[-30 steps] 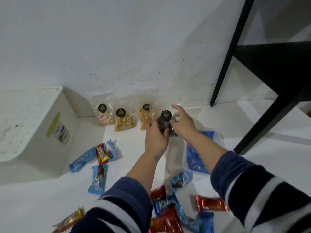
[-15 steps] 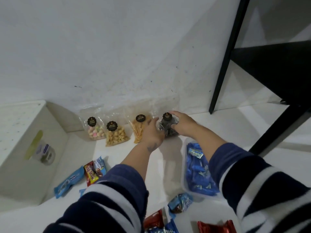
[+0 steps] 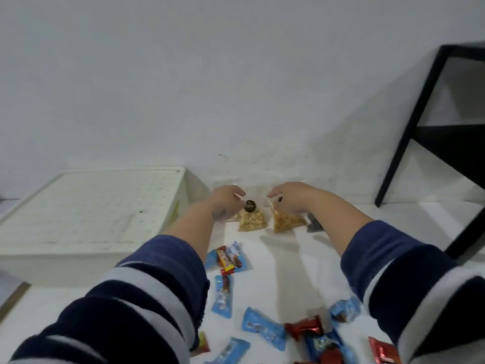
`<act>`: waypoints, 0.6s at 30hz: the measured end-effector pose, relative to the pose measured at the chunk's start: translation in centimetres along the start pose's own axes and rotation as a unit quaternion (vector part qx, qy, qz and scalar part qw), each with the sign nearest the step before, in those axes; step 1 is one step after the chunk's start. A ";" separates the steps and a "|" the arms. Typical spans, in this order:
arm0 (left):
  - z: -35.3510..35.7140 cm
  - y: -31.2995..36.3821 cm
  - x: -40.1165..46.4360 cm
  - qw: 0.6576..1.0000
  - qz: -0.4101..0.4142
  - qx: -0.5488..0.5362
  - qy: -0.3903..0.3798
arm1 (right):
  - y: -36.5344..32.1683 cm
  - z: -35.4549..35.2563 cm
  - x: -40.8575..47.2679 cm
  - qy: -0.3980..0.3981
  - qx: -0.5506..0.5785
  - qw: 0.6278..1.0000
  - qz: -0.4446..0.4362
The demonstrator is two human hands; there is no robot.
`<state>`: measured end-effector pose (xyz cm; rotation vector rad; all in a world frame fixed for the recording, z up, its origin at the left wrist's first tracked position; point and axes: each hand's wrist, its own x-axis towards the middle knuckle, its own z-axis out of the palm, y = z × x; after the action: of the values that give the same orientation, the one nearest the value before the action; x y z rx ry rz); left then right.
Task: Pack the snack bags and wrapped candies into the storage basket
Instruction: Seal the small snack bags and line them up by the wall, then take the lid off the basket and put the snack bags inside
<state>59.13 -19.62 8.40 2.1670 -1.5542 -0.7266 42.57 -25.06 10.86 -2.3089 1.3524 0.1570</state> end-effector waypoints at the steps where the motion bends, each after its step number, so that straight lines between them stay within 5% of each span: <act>1: -1.8 -1.2 -0.8 1.000 0.000 -0.008 0.014 | -2.0 -0.2 -0.4 0.003 -0.001 1.000 -0.008; 9: -14.9 -16.7 -6.6 0.993 -0.023 0.038 0.107 | -17.4 2.8 0.1 0.001 0.012 1.000 -0.024; 18: -23.2 -33.0 -9.2 0.957 -0.193 0.173 0.126 | -25.5 8.7 3.8 0.017 0.057 0.997 0.044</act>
<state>95.69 -0.24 9.64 2.7426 -1.2101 -0.2748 67.32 -13.67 10.25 -2.1675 1.4433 0.0659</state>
